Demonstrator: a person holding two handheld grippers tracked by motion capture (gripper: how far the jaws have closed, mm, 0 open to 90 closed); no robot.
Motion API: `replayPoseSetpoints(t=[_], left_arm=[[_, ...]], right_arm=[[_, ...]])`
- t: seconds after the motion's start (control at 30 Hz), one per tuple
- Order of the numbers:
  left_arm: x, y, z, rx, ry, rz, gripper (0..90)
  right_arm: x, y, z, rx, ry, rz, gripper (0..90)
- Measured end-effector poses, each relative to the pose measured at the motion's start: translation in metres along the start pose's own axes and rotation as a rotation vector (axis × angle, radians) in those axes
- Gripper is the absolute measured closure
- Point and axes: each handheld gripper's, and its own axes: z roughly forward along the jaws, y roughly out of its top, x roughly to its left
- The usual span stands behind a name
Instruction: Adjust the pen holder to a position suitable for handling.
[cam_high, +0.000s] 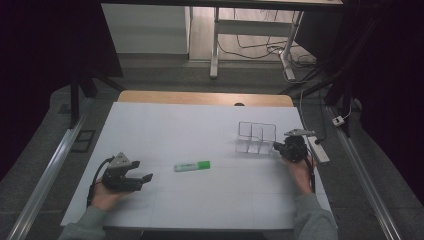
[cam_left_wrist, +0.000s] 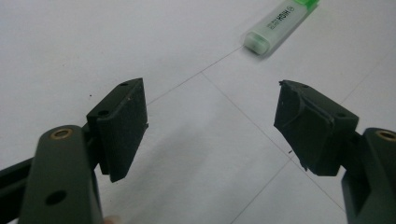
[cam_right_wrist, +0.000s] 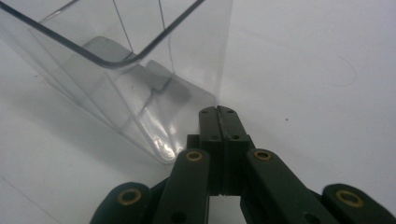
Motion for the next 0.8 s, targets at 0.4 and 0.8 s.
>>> replayPoseSetpoints(t=[0.4, 0.8], left_arm=[[-0.001, 0.000, 0.000, -0.003, 0.008, 0.006, 25.4], [-0.002, 0.000, 0.001, 0.002, 0.003, 0.006, 25.3]], right_arm=[[0.003, 0.001, 0.003, 0.006, -0.005, -0.021, 89.2], [0.013, 0.005, 0.009, 0.004, 0.003, -0.047, 89.2]])
